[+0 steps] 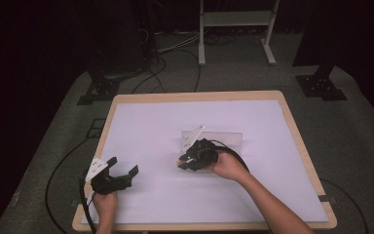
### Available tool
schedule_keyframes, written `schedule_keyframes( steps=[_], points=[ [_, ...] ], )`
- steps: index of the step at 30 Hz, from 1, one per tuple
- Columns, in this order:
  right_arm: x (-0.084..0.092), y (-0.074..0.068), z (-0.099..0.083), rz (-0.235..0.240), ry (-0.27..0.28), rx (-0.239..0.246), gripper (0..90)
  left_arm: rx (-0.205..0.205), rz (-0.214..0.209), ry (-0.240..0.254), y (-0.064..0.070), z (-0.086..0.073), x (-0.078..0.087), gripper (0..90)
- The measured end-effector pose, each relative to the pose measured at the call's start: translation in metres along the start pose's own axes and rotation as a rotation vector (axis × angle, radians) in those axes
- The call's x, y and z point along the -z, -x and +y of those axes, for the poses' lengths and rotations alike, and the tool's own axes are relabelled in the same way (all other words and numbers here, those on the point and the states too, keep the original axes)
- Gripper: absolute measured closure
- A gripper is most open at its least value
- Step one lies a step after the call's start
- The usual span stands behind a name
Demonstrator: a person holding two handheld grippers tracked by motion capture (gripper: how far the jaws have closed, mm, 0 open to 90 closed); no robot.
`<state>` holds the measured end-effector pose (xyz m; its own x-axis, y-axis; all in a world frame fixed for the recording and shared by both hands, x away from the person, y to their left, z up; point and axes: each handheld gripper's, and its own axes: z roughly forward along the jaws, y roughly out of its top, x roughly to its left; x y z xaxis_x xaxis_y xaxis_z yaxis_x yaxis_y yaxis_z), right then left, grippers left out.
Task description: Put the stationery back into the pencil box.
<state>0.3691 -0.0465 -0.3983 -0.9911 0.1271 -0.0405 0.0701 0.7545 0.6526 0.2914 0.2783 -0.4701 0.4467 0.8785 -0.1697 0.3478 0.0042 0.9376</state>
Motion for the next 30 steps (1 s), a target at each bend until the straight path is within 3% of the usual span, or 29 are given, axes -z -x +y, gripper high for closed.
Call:
schedule_keyframes(
  steps=[13, 30],
  points=[
    [0.011, 0.009, -0.004, -0.022, 0.007, -0.018, 67.7, 0.0, 0.003, -0.006, 0.001, 0.0, 0.0, 0.0],
    [0.004, 0.028, -0.012, -0.039, -0.013, -0.061, 67.7, -0.001, 0.004, -0.008, 0.0, 0.0, 0.0, 0.0]
  ],
)
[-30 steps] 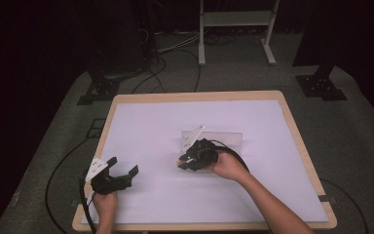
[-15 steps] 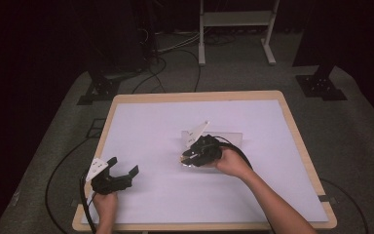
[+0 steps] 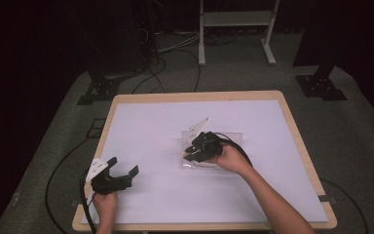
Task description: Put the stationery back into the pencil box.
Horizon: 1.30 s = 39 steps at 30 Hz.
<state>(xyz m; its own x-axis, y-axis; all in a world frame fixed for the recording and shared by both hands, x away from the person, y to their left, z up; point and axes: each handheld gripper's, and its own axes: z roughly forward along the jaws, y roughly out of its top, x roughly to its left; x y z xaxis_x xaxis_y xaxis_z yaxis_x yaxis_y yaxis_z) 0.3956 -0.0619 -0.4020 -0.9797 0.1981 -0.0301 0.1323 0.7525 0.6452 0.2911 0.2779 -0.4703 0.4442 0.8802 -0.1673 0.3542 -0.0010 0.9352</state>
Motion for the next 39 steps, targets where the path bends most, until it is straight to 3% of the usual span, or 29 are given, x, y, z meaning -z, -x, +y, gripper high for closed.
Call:
schedule_keyframes(
  steps=[13, 39],
  points=[
    [-0.011, 0.013, -0.006, -0.012, -0.025, -0.023, 67.7, 0.003, 0.0, 0.001, 0.0, 0.0, 0.0, 0.0],
    [-0.027, 0.021, -0.007, 0.005, -0.062, -0.038, 67.7, 0.005, -0.002, 0.003, -0.001, 0.0, 0.001, 0.0]
  ],
)
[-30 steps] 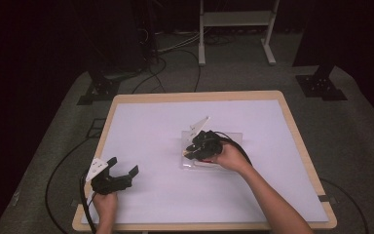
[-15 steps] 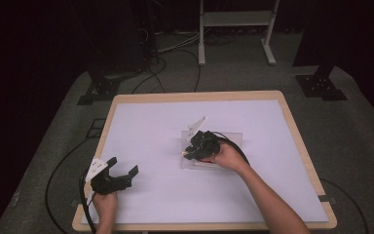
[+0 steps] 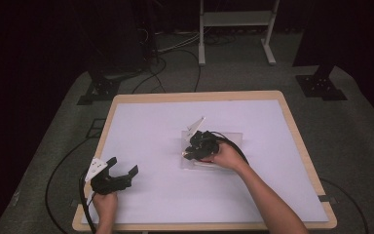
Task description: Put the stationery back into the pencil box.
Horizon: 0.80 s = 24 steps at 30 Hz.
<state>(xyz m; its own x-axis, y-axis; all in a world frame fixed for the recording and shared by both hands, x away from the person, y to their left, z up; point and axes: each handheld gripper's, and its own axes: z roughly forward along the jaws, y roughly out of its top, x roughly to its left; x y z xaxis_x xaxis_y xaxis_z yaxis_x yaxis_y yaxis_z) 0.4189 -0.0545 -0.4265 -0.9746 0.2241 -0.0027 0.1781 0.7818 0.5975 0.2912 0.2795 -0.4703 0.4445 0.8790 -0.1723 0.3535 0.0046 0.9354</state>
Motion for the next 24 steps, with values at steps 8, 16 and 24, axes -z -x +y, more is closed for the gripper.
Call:
schedule_keyframes(
  steps=[8, 16, 24],
  points=[
    [-0.004, 0.002, -0.001, 0.007, -0.009, -0.005, 67.6, 0.002, 0.0, 0.001, 0.0, 0.0, 0.0, 0.0],
    [-0.01, 0.003, -0.004, 0.012, -0.027, -0.005, 67.5, 0.002, -0.001, 0.001, 0.0, 0.0, 0.0, 0.0],
    [-0.013, 0.003, -0.002, 0.011, -0.027, -0.004, 67.3, -0.001, -0.001, 0.0, 0.0, 0.0, 0.0, 0.0]
  ],
)
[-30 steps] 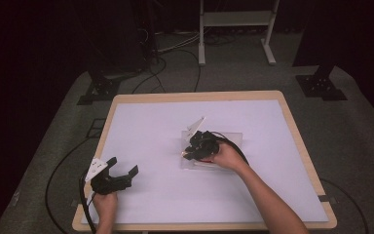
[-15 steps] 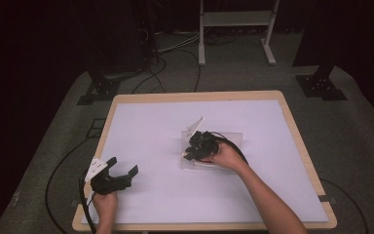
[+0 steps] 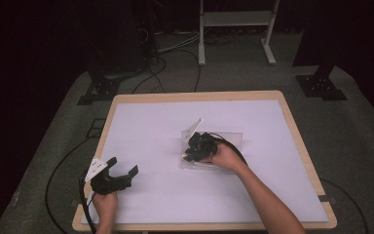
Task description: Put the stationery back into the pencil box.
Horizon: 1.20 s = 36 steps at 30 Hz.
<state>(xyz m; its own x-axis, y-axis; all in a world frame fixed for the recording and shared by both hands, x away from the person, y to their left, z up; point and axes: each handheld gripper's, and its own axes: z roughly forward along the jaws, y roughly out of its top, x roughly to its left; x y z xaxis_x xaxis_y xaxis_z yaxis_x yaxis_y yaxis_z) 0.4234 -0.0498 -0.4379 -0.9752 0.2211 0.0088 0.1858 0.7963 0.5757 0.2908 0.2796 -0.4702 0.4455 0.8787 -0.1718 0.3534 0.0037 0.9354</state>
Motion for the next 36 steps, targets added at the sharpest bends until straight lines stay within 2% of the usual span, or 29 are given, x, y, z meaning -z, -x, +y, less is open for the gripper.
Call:
schedule_keyframes(
  steps=[9, 15, 22, 27, 36],
  points=[
    [-0.001, 0.001, -0.002, 0.004, -0.009, -0.002, 66.6, 0.001, 0.001, 0.0, 0.0, 0.0, 0.0, 0.0],
    [0.005, 0.003, -0.004, 0.006, 0.016, -0.022, 60.2, 0.0, 0.002, -0.001, 0.0, 0.0, 0.0, 0.0],
    [0.018, 0.001, -0.008, -0.003, 0.044, -0.031, 55.1, -0.011, 0.011, -0.011, 0.002, 0.0, -0.002, 0.0],
    [0.034, -0.001, -0.013, -0.015, 0.063, -0.033, 52.0, -0.018, 0.018, -0.014, 0.003, 0.0, -0.002, 0.0],
    [0.055, -0.001, -0.023, -0.01, 0.103, -0.047, 46.7, -0.019, 0.023, -0.016, 0.003, 0.0, -0.003, 0.0]
  ],
)
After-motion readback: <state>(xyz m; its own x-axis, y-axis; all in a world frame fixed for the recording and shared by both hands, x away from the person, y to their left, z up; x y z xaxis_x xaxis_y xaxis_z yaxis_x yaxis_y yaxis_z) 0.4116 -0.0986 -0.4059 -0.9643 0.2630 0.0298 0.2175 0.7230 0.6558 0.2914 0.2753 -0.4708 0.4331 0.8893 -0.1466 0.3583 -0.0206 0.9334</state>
